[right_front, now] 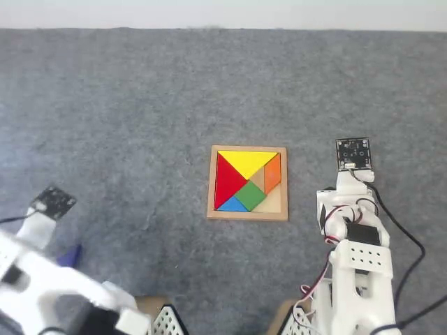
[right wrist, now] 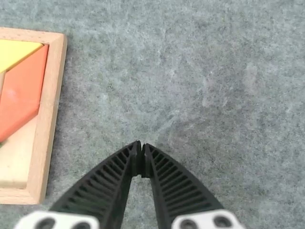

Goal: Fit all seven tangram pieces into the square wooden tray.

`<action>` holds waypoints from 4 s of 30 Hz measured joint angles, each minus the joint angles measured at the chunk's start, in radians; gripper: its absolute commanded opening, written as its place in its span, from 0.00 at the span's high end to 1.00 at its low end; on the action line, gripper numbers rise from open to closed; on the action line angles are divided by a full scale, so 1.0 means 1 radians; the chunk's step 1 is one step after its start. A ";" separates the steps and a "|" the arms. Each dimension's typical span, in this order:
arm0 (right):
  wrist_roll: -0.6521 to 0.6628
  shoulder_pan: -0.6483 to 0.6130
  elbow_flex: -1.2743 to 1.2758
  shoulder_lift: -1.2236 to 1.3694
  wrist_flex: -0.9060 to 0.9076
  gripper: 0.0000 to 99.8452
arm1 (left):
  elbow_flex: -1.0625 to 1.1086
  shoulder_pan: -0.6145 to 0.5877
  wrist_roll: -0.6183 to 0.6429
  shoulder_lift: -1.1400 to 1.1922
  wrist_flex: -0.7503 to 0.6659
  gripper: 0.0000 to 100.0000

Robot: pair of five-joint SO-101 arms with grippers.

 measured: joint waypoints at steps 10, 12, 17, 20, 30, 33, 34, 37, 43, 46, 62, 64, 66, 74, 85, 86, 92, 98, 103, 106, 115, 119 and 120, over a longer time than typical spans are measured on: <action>0.000 0.000 0.000 0.000 0.000 0.99 | 0.110 -0.144 -0.097 -0.023 -0.163 0.85; 0.000 0.000 0.000 0.000 0.000 0.99 | 0.166 -0.169 -0.100 -0.023 -0.258 0.85; 0.000 0.000 0.000 0.000 0.000 0.99 | 0.247 -0.187 -0.121 -0.023 -0.373 0.85; 0.000 0.000 0.000 0.000 0.000 0.99 | 0.273 -0.187 -0.143 -0.035 -0.377 0.85; 0.000 0.000 0.000 0.000 0.000 0.99 | 0.302 0.049 0.003 -0.057 -0.376 0.85; 0.000 0.000 0.000 0.000 0.000 0.99 | 0.305 0.199 0.133 -0.060 -0.376 0.85; 0.000 0.000 0.000 0.000 0.000 0.99 | 0.305 0.250 0.175 -0.060 -0.376 0.85; 0.000 0.000 0.000 0.000 0.000 0.99 | 0.305 0.414 0.311 -0.058 -0.376 0.85; 0.000 0.000 0.000 0.000 0.000 0.99 | 0.233 0.694 0.522 -0.049 -0.365 0.85; 0.000 0.000 0.000 0.000 0.000 0.99 | 0.173 0.824 0.582 -0.049 -0.298 0.85; 0.009 0.000 0.000 0.000 0.000 0.99 | -0.052 0.753 0.902 -0.049 0.074 0.83; 0.015 0.000 0.000 0.000 0.000 0.99 | -0.005 0.735 0.845 -0.049 0.066 0.79; 0.017 0.000 0.000 0.000 0.000 0.99 | 0.035 0.726 0.809 -0.049 0.064 0.77; 0.020 0.000 0.000 0.000 0.000 0.99 | 0.054 0.723 0.726 -0.049 0.009 0.77; 0.020 0.000 0.000 0.000 0.000 0.99 | 0.049 0.631 0.557 0.133 -0.143 0.76; 0.020 0.000 0.000 0.000 0.000 0.99 | 0.032 0.621 0.540 0.176 -0.152 0.76; 0.020 0.000 0.000 0.000 0.000 0.99 | -0.147 0.585 0.423 0.393 -0.164 0.77; 0.020 0.000 0.000 0.000 0.000 0.99 | -0.293 0.592 0.385 0.537 -0.163 0.77; 0.020 0.000 0.000 0.000 0.000 0.99 | -0.382 0.592 0.381 0.634 -0.157 0.82; 0.020 0.000 0.000 0.000 0.000 0.99 | -0.414 0.594 0.379 0.661 -0.144 0.85; 0.020 0.000 0.000 0.000 -0.003 0.99 | -0.471 0.640 0.305 0.680 -0.017 0.94; 0.020 0.000 0.000 0.000 -0.003 0.99 | -0.568 0.655 0.308 0.715 0.117 0.95; 0.020 0.000 0.000 0.000 -0.003 0.99 | -0.601 0.655 0.308 0.720 0.167 0.95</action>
